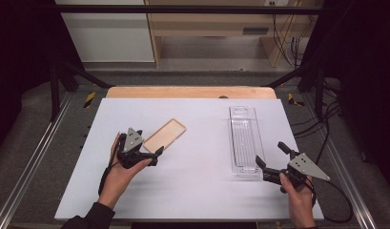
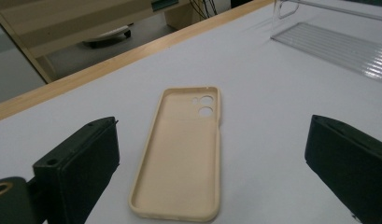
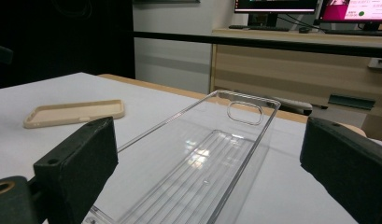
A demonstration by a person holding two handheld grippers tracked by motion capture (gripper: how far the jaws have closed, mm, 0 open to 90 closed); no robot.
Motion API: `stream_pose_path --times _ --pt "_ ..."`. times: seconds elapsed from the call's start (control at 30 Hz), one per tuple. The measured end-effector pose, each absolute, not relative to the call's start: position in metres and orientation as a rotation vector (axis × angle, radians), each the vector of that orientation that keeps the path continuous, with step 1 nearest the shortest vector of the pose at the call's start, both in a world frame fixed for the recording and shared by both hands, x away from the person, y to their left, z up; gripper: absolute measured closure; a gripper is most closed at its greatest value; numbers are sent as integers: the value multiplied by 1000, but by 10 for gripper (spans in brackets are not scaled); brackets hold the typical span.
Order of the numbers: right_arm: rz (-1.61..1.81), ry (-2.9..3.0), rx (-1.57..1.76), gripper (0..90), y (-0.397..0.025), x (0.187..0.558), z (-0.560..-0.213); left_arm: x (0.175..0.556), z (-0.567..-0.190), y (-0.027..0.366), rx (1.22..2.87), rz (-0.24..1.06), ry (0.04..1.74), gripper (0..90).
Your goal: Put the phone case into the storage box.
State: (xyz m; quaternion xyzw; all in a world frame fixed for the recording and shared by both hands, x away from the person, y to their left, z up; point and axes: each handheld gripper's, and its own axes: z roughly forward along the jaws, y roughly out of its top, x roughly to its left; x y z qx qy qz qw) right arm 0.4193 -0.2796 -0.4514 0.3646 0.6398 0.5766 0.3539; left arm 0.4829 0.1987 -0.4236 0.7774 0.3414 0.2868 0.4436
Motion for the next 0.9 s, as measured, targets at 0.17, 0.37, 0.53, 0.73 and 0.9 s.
stream_pose_path --times 0.17,0.37,0.53,0.73,0.9 --pt "1488 1658 940 45 -279 419 -452 490 -424 192 2006 734 830 30" --pt "1484 1664 936 45 -278 420 -452 499 -431 186 2070 756 827 38" --pt "1483 1666 935 44 -278 420 -452 507 -437 187 2064 703 893 40" --pt "1482 1667 939 45 -278 420 -453 514 -442 187 2068 690 960 47" --pt "1483 1669 939 44 -278 419 -453 520 -447 188 2064 684 1014 75"
